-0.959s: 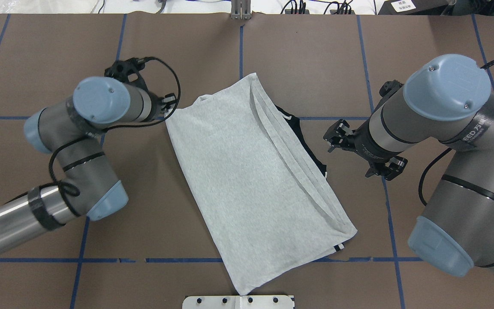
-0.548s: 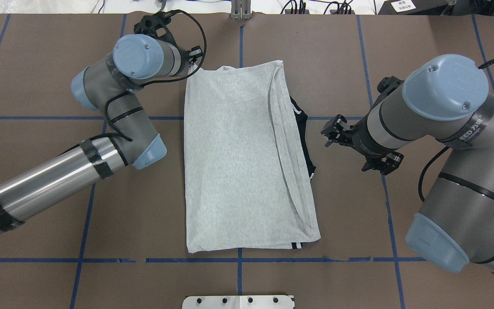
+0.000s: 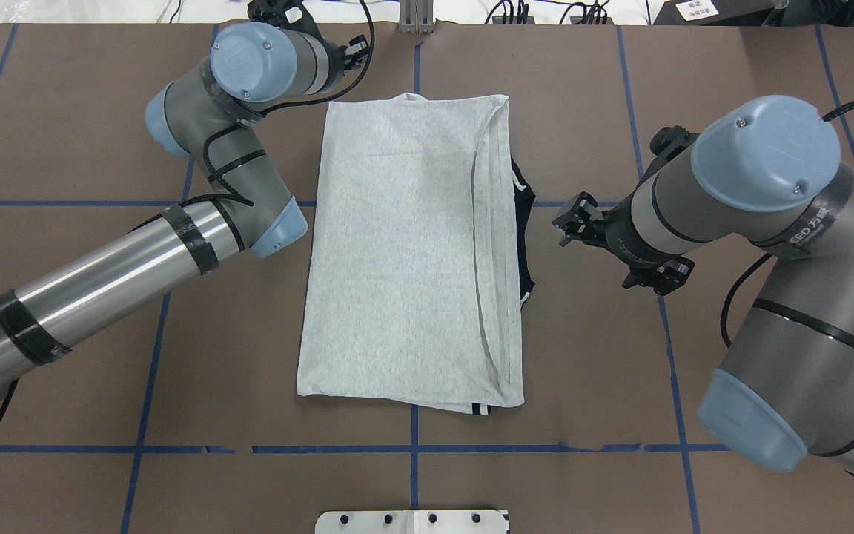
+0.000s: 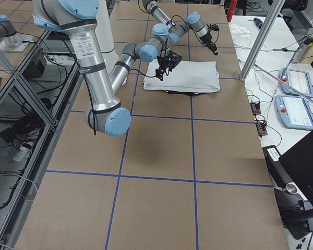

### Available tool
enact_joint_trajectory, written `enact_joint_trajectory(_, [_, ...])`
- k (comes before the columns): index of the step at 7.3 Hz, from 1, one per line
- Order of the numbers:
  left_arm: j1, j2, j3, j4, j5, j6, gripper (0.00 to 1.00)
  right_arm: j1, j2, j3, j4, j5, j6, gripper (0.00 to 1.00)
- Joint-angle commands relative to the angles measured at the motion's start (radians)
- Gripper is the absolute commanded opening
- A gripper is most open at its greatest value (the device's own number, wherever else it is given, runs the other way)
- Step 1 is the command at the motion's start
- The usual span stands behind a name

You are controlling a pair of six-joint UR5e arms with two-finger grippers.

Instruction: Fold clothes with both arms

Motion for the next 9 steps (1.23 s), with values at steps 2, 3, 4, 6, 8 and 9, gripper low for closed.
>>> enact_joint_trajectory(2, [0.003,0.241,-0.392,0.112,-0.275,-0.007,0.59,-0.165,0.011,-0.008,0.018,-0.181,0.006,1.0])
enact_joint_trajectory(3, [0.002,0.298,-0.472,0.115,-0.378,-0.002,0.59,-0.209,0.052,-0.063,0.015,-0.198,0.003,1.0])
enact_joint_trajectory(4, [0.002,0.31,-0.5,0.117,-0.409,-0.003,0.59,-0.261,0.077,-0.108,0.013,-0.199,0.003,1.0])
enact_joint_trajectory(6, [0.002,0.313,-0.5,0.114,-0.411,-0.002,0.59,-0.313,0.097,-0.167,0.001,-0.198,-0.167,1.0])
enact_joint_trajectory(8, [0.003,0.311,-0.499,0.105,-0.411,-0.002,0.59,-0.312,0.114,-0.244,-0.024,-0.21,-0.39,1.0])
enact_joint_trajectory(9, [0.003,0.313,-0.497,0.103,-0.411,-0.002,0.59,-0.318,0.117,-0.264,-0.024,-0.24,-0.475,1.0])
